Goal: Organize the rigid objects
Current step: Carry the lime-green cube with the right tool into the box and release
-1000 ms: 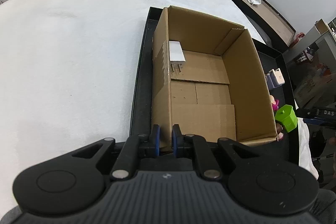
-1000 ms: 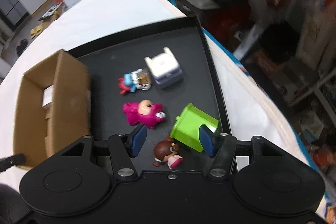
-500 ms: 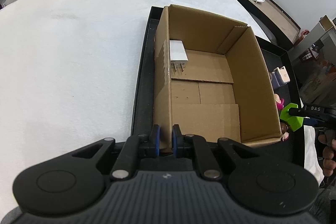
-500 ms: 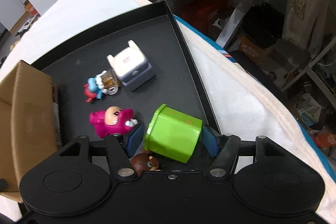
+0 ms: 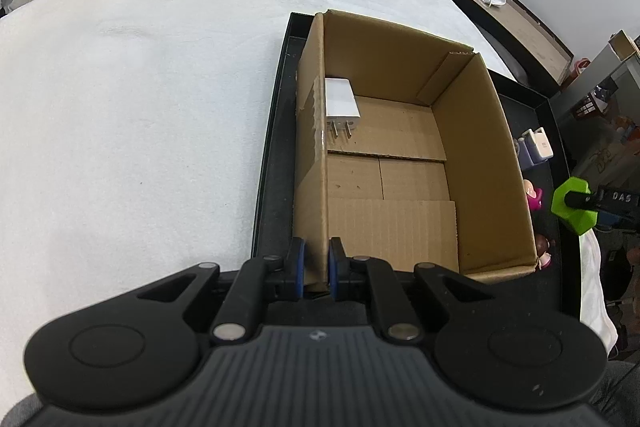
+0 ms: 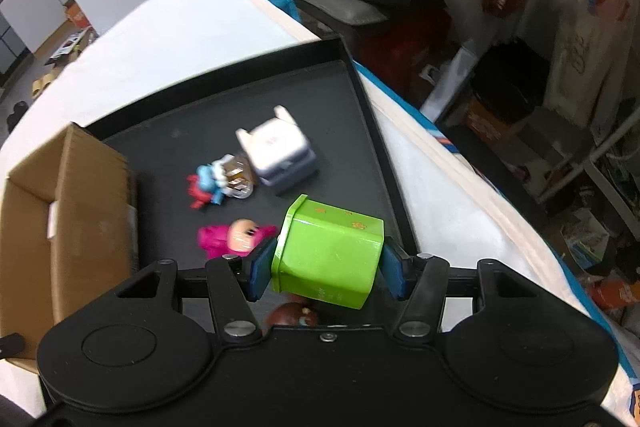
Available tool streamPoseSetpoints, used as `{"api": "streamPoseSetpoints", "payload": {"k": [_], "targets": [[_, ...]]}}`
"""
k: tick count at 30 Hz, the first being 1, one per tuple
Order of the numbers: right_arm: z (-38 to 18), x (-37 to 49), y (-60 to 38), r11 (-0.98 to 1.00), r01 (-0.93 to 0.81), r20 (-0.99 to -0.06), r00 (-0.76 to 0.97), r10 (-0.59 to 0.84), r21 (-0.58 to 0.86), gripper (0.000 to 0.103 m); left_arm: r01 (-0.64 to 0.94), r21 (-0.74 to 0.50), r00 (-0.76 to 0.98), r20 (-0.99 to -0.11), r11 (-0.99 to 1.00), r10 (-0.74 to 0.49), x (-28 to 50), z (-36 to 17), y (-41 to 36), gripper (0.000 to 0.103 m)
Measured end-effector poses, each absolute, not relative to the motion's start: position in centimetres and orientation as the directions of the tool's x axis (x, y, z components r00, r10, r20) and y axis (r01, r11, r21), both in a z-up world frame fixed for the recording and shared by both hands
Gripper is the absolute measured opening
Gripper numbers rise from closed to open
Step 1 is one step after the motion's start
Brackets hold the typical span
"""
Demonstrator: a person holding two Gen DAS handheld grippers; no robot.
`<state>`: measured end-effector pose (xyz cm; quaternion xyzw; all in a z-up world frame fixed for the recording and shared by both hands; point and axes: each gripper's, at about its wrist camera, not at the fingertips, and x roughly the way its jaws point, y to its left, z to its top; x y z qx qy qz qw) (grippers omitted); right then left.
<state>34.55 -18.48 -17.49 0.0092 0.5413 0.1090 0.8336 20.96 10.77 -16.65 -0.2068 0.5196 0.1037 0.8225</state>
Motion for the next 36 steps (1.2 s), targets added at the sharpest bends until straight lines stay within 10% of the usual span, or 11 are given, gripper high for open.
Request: {"api": "streamPoseSetpoints", "payload": {"k": [36], "targets": [[-8.8,32.1,-4.9,0.890,-0.435,-0.844,0.419,0.334,0.136,0.054,-0.353,-0.297,0.457,-0.882,0.887,-0.114,20.6,-17.0,12.4,0.011]]}}
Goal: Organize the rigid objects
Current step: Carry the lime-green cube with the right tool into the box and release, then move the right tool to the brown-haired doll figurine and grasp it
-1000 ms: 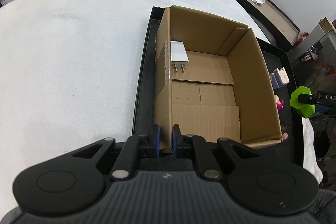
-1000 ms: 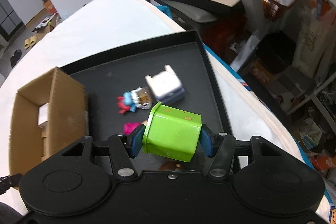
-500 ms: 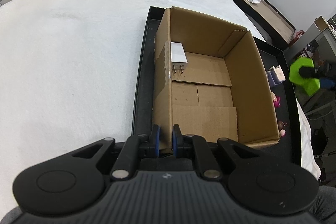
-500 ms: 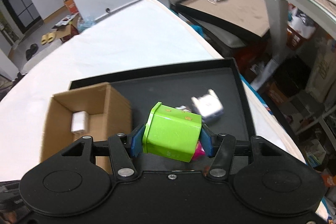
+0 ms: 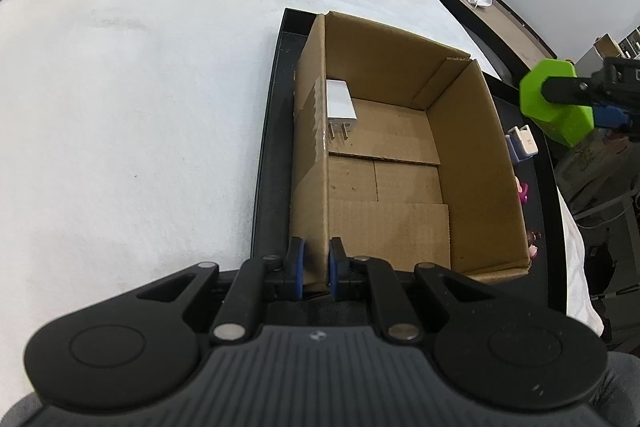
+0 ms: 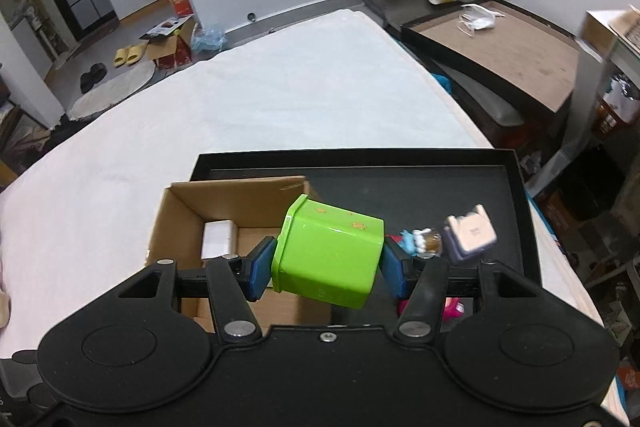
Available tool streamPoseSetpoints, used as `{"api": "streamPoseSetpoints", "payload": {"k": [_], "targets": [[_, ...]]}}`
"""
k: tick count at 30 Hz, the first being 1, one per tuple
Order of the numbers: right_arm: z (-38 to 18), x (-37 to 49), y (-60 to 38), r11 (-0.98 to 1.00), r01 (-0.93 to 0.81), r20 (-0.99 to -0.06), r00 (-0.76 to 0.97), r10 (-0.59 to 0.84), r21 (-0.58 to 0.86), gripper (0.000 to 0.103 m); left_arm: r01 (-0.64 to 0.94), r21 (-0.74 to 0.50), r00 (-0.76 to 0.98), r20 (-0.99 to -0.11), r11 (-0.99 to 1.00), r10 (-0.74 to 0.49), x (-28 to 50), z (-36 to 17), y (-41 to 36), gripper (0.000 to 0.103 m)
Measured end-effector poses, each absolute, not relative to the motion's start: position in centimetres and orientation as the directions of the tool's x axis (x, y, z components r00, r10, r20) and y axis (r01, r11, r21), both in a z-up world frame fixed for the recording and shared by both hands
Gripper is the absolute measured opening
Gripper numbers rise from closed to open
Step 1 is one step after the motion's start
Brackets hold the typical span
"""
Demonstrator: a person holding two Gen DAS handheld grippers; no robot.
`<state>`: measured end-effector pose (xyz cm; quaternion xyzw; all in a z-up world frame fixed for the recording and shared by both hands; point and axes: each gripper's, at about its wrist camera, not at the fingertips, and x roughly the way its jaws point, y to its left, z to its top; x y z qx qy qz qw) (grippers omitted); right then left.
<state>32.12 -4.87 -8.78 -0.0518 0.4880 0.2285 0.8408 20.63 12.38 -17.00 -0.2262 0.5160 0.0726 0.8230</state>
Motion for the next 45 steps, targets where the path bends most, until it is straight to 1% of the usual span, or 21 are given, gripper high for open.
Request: {"api": "streamPoseSetpoints", "payload": {"k": [9,18,22,25,34,45], "targets": [[-9.1,31.7,-1.5,0.863,-0.494,-0.860,0.393,0.326,0.101,0.054,-0.350,-0.303,0.457,-0.881,0.886,-0.121,20.6,-17.1,12.5,0.011],[-9.5,31.4,2.1,0.814,-0.579,-0.877,0.373,0.302,0.035,0.055,-0.350,-0.315,0.464,-0.877,0.882,-0.130,20.4,-17.2,12.7,0.011],[-9.1,31.4,3.2,0.792,-0.610,-0.873,0.371,0.316,0.027,0.055,-0.349,-0.322,0.466,-0.874,0.880,-0.135,20.3,-17.2,12.8,0.011],[-8.5,31.1,3.6,0.778,-0.627,-0.857,0.390,0.337,0.021,0.061,-0.349,-0.322,0.466,-0.874,0.880,-0.135,20.3,-17.3,12.8,0.011],[-7.8,30.8,2.0,0.791,-0.611,-0.850,0.392,0.351,0.045,0.061,-0.350,-0.324,0.472,-0.872,0.879,-0.133,20.2,-17.1,12.9,0.012],[-6.9,31.0,-3.1,0.834,-0.548,-0.846,0.415,0.335,0.062,0.062,-0.354,-0.315,0.468,-0.875,0.881,-0.125,20.2,-17.1,12.7,0.012]]}}
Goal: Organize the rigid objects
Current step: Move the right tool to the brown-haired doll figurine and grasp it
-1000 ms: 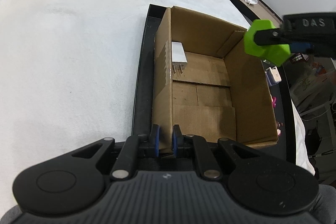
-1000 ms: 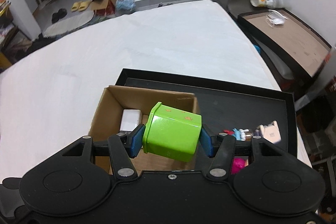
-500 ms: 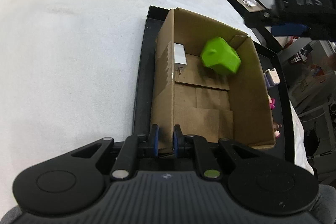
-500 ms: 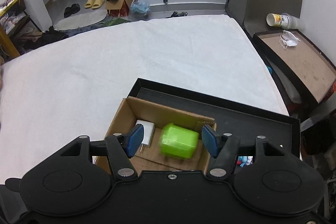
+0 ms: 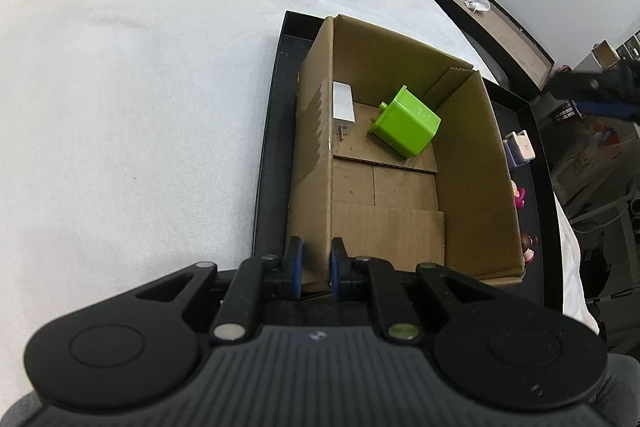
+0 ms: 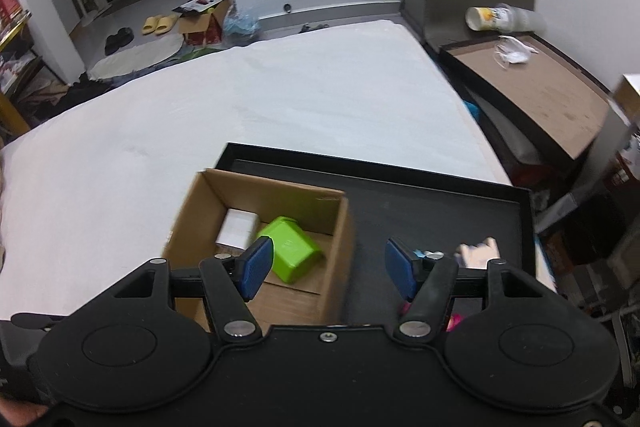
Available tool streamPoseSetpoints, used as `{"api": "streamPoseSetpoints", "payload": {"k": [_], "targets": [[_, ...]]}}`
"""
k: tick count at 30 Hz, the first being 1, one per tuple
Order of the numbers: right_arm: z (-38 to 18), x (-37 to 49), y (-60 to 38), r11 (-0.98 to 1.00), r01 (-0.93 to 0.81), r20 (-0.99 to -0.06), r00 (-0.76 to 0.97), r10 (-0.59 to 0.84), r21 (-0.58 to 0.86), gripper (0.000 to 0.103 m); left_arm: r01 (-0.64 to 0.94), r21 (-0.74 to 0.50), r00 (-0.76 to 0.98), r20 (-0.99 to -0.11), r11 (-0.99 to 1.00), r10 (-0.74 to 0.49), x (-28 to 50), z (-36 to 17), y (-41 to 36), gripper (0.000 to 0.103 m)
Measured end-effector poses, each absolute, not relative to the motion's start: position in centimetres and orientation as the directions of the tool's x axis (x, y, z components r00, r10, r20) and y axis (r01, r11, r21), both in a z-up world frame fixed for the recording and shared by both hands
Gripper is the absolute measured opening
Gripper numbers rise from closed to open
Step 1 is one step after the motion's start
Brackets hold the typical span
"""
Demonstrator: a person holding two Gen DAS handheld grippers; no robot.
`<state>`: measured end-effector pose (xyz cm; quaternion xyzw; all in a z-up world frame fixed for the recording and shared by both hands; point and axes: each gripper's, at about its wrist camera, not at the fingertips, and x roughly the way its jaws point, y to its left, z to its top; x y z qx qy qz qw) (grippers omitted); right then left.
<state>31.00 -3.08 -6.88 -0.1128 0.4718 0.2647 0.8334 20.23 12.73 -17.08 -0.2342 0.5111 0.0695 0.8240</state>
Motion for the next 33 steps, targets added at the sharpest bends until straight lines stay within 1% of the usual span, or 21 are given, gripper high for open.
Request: {"api": "streamPoseSetpoints", "payload": {"k": [10,15,25,30,33], "targets": [[-7.7,31.7,-8.0,0.876,-0.478,-0.856,0.428,0.290,0.058,0.062,-0.355,-0.302,0.465,-0.878,0.884,-0.113,20.3,-17.0,12.4,0.012],[-8.5,31.6,-10.0,0.887,-0.457,-0.863,0.420,0.280,0.065,0.065,-0.354,-0.292,0.462,-0.881,0.888,-0.105,20.3,-17.0,12.3,0.012],[-11.2,31.1,-13.2,0.905,-0.418,-0.891,0.375,0.254,0.082,0.065,-0.354,-0.268,0.456,-0.886,0.896,-0.085,20.4,-16.9,11.8,0.012],[-12.9,31.1,-14.5,0.914,-0.394,-0.905,0.348,0.245,0.096,0.068,-0.355,-0.258,0.453,-0.888,0.899,-0.076,20.5,-16.9,11.5,0.012],[-14.1,31.2,-15.1,0.919,-0.378,-0.913,0.327,0.242,0.108,0.068,-0.355,-0.250,0.451,-0.890,0.901,-0.069,20.5,-16.8,11.4,0.012]]}}
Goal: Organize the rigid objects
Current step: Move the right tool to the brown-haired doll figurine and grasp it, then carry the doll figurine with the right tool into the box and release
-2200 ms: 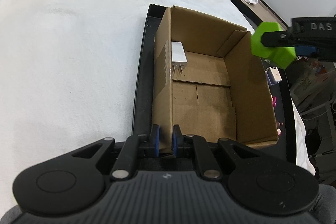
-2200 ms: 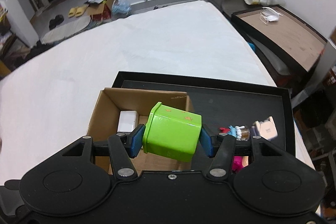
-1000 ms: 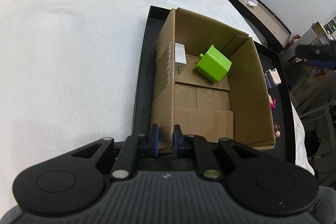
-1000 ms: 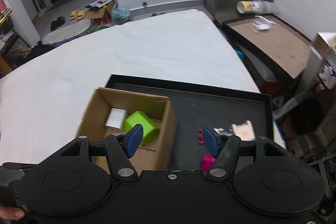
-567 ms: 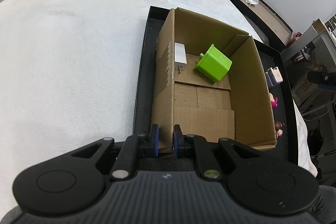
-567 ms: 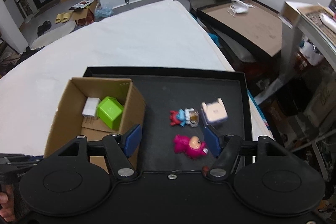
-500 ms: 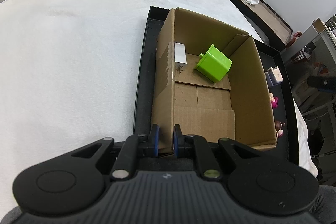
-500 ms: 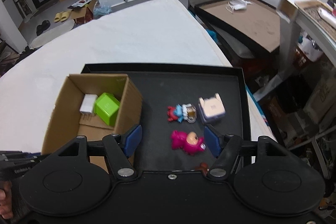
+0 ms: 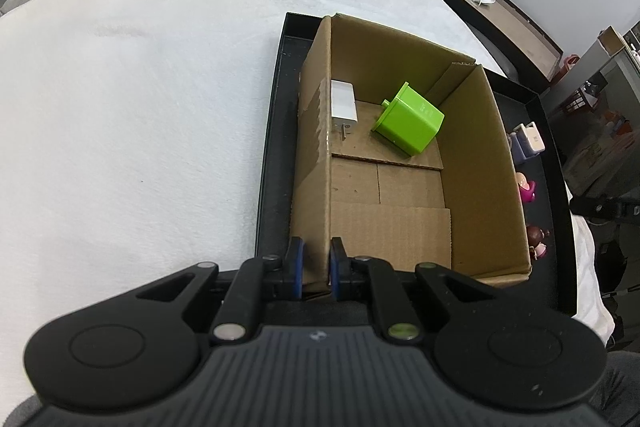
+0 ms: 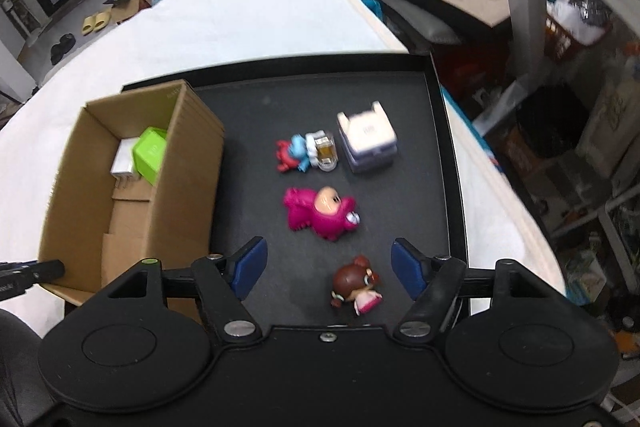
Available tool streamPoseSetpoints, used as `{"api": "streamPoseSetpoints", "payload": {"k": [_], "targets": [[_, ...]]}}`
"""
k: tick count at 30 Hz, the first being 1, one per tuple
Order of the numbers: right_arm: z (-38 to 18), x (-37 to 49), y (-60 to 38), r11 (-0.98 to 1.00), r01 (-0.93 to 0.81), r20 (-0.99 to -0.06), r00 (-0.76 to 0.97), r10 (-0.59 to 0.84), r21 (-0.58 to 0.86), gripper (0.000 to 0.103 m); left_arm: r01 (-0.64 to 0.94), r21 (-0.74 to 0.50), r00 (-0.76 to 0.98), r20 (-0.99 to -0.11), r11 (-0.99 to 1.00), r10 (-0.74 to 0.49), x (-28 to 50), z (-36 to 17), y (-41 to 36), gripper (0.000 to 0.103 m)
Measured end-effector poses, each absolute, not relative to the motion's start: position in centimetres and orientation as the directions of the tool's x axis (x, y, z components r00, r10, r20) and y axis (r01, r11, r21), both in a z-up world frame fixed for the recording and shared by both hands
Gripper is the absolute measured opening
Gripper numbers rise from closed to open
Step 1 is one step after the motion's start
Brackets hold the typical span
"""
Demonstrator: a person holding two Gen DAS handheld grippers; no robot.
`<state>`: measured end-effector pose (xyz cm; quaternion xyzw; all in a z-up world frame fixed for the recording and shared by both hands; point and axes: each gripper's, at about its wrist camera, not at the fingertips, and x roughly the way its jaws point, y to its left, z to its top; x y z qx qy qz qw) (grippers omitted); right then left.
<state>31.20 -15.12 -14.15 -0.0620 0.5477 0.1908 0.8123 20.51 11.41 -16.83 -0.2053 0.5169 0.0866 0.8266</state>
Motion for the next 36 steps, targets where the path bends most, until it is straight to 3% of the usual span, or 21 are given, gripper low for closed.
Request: {"api": "streamPoseSetpoints", "payload": {"k": [25,26,28,36], "targets": [[-23.4,32.0,-15.4,0.951,-0.305,-0.973,0.193,0.124,0.061,0.069,-0.362,-0.224,0.438,-0.898,0.905,-0.047,20.8,-16.9,11.0,0.011],[-23.4,31.9,-15.3,0.949,-0.310,-0.973,0.198,0.119,0.053,0.064,-0.362,-0.225,0.437,-0.898,0.905,-0.048,20.9,-17.0,11.0,0.011],[-23.1,31.8,-15.1,0.945,-0.326,-0.970,0.216,0.113,0.037,0.043,-0.362,-0.224,0.437,-0.898,0.905,-0.047,20.9,-16.9,11.0,0.011],[-21.5,31.5,-14.4,0.938,-0.338,-0.966,0.211,0.150,0.072,0.041,-0.359,-0.232,0.441,-0.896,0.904,-0.054,20.7,-17.0,11.1,0.012]]}}
